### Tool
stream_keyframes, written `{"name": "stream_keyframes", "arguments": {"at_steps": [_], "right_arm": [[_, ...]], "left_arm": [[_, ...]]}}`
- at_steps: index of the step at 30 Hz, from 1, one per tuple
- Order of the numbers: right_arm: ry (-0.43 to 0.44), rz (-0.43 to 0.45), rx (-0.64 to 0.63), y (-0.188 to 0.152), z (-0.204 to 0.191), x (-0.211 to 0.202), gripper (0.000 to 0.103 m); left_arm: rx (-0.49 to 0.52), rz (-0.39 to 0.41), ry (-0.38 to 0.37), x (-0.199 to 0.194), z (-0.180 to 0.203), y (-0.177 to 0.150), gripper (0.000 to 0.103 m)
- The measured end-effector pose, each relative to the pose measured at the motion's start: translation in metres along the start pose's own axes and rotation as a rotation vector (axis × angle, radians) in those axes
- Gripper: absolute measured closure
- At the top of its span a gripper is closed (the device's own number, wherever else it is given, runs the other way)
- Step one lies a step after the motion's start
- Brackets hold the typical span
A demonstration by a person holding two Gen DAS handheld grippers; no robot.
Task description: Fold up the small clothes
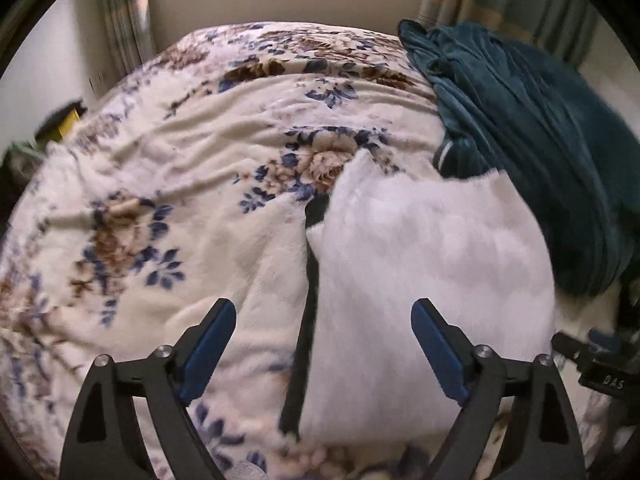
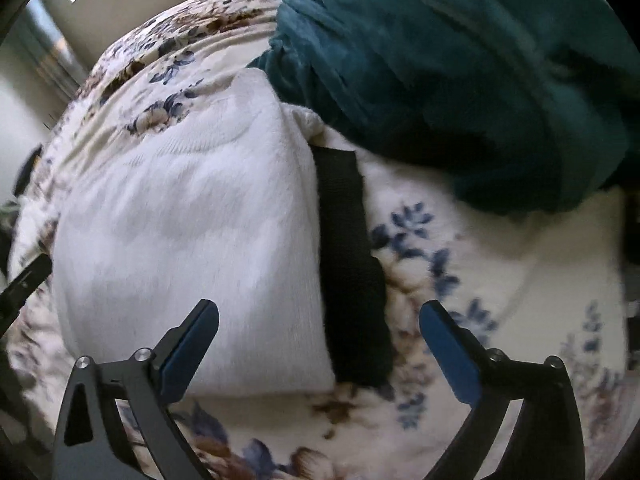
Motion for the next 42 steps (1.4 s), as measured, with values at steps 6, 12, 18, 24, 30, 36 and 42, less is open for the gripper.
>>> {"name": "stream_keyframes", "arguments": {"at_steps": [6,12,18,24,30,36,42], "right_arm": [[-0.129,0.102,-0.020,-0.040,-0.006,-0.055,0.001],[-0.139,0.155,-0.008,-0.067,-0.002,-0.127,0.001],[-0.141,0.234,-0.027,-0.098,-0.003,-0.220,0.001],[-0.118,0.316,-0.001,-0.128,0.005,-0.329,0.001],[-0.104,0.409,0.009,-0.168,0.018,-0.449,0.001],[-0.085,0.471,-0.022,-0.208,0.022,-0.536,0.001],[-0.069,0.534,-0.055,-0.241,0.019,-0.602,0.001]], "left_arm": [[0.024,-0.037,0.079,-0.030,0.011,-0.027,0.009],[0.014,-0.016,0.057,-0.096,0.023,-0.038,0.009],[0.039,0.066,0.054,-0.189,0.036,-0.045,0.009],[0.055,0.121,0.024,-0.287,0.047,-0.061,0.009],[0.052,0.178,0.013,-0.381,0.051,-0.077,0.009],[0.064,0.227,0.012,-0.452,0.055,-0.094,0.009],[0.059,0.259,0.011,-0.493,0.050,-0.105,0.009]]}}
Point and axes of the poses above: each gripper's, at about its wrist camera, not at the fingertips, and x roughly the way its jaws point, z to its right, y to its top, the point moved 2 cm from there along x, roughly the way its jaws point, and after that the axes turned 2 degrees about -z, right-handed, at the moved point
